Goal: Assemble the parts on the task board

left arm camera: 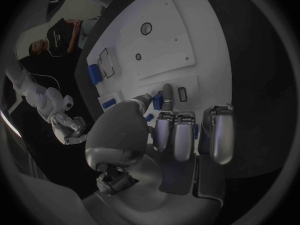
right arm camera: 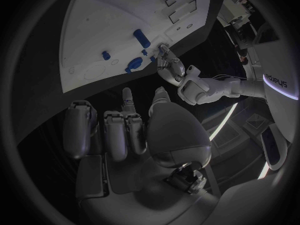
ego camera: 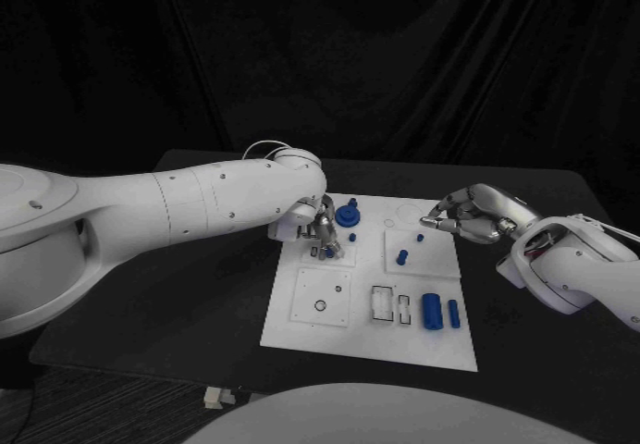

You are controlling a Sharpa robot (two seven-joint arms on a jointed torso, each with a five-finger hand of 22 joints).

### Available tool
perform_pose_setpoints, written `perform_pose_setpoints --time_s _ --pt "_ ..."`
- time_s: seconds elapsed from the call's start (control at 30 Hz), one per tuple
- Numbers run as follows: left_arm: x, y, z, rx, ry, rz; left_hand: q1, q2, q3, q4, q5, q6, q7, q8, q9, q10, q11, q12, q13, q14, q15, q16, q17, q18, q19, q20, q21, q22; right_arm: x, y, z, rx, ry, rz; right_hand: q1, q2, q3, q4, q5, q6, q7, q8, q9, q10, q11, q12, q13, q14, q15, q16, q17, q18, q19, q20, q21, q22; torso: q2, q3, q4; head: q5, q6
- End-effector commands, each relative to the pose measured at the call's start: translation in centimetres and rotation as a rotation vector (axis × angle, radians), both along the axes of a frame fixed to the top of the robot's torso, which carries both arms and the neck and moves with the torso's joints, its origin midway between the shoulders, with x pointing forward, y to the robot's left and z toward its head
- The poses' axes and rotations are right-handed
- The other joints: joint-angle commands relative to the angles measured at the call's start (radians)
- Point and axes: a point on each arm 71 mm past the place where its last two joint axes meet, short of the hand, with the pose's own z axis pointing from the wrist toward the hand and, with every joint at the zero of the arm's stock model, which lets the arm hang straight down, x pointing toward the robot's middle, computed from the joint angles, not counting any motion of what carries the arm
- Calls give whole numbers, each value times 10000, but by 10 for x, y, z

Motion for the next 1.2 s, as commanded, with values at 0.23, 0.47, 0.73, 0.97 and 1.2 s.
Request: perform_pose_setpoints --time_s 0.23,0.47,0.73,0.97,1.2 --pt "-2 -3 -2 -177 284 -311 68 98 -124 -22 354 6 -9 -67 3 274 79 -36 1707 1016 56 -51 2559 124 320 76 -64 2177 0 0 -2 -97 102 -64 23 51 -74 24 49 -40 17 -67 -19 1043 78 35 2635 987 66 -45 2314 176 -69 31 -38 1874 1 -1 1 18 -2" --pt "-3 -3 -2 -299 483 -344 218 92 -185 -56 611 7 -25 12 106 222 75 -88 1658 992 59 -95 2517 144 273 81 -155 2151 0 0 -2 -111 127 -71 23 53 -75 25 49 -40 17 -67 -20 1043 79 35 2635 986 66 -47 2309 177 -72 30 -45 1872 -2 -2 2 26 -2" --pt "-4 -4 -3 -397 642 -294 300 102 -204 -65 704 -69 -18 42 186 209 76 -97 1652 987 62 -102 2510 151 254 83 -189 2142 0 -1 -2 -122 141 -84 19 61 -79 28 48 -41 17 -68 -20 1043 79 35 2635 986 66 -47 2310 177 -71 30 -45 1872 -2 1 3 25 -2" --pt "-3 -4 -3 -398 660 -262 351 116 -211 -67 775 -119 -13 58 234 201 81 -102 1649 985 64 -104 2508 154 245 86 -202 2139 0 -1 -3 -124 149 -85 19 61 -79 28 48 -41 17 -68 -20 1043 79 35 2635 986 66 -47 2310 177 -71 30 -45 1872 -4 1 1 21 -2" --pt "-2 -3 -3 -414 600 -172 276 146 -386 12 433 -452 93 -15 335 192 158 -102 1652 993 118 -87 2524 153 240 122 -208 2138 0 -1 -2 -123 151 -83 19 61 -79 28 48 -41 17 -68 -20 1043 79 35 2635 986 66 -47 2310 177 -71 30 -45 1872 -1 1 -1 31 -2"
